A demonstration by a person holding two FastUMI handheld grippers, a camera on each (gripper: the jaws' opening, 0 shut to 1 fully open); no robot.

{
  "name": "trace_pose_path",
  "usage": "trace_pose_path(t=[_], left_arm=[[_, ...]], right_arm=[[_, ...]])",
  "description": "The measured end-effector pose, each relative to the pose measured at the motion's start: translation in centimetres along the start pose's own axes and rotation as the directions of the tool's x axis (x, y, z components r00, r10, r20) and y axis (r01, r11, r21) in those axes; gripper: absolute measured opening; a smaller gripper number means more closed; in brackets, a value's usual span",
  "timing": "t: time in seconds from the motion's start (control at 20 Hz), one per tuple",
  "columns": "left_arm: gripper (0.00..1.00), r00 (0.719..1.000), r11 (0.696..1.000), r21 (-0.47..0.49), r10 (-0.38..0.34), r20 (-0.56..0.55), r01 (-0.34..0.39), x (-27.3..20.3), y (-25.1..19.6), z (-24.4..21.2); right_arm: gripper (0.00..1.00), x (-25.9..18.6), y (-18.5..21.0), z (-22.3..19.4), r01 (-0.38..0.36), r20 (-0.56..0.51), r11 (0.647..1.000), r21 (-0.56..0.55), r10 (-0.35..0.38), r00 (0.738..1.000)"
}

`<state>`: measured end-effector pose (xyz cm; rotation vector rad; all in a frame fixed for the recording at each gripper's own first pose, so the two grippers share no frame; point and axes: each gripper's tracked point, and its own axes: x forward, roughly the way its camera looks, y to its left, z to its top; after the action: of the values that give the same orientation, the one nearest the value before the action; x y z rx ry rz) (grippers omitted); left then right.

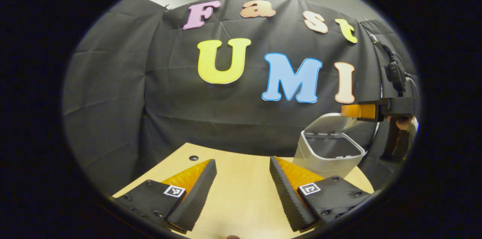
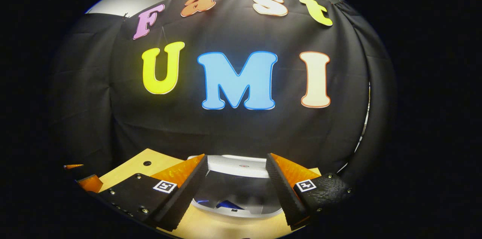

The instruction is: Press the lid of the desktop garbage bin to open it, pick up the crumpled paper on the desktop and throw it into the bin, then pick up the pop can on the desktop and drop it into the bin, and finally close the garbage bin lid.

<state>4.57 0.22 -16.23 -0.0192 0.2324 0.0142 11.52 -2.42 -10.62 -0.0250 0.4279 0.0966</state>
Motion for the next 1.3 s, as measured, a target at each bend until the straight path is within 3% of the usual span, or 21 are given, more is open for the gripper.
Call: trace_pose_path(t=[0.55, 0.7, 0.9, 1.3], left_arm=[[0.96, 1.000, 1.000, 0.008, 0.000, -0.008, 0.000, -0.2, -1.1, 0.0], [0.96, 1.000, 0.999, 0.031, -0.013, -0.010, 0.013, -0.4, -2.0, 0.2], [0.96, 0.999, 0.998, 0.040, -0.051, -0.009, 0.051, -0.4, -3.4, 0.3], [0.96, 0.995, 0.995, 0.031, -0.093, -0.018, 0.094, -0.3, -4.4, 0.0]], right_arm=[[0.99, -0.1, 1.2, -9.2, -0.016, -0.162, 1.000, -0.009, 0.014, 0.987], [1.00, -0.1, 1.1, -9.6, 0.001, -0.137, 1.000, 0.013, 0.001, 0.991], [0.99, -0.2, 1.3, -10.3, 0.017, -0.124, 0.997, -0.080, -0.027, 0.992], [1.00, -0.3, 1.3, -10.6, 0.050, -0.090, 0.999, -0.018, -0.052, 0.995]])
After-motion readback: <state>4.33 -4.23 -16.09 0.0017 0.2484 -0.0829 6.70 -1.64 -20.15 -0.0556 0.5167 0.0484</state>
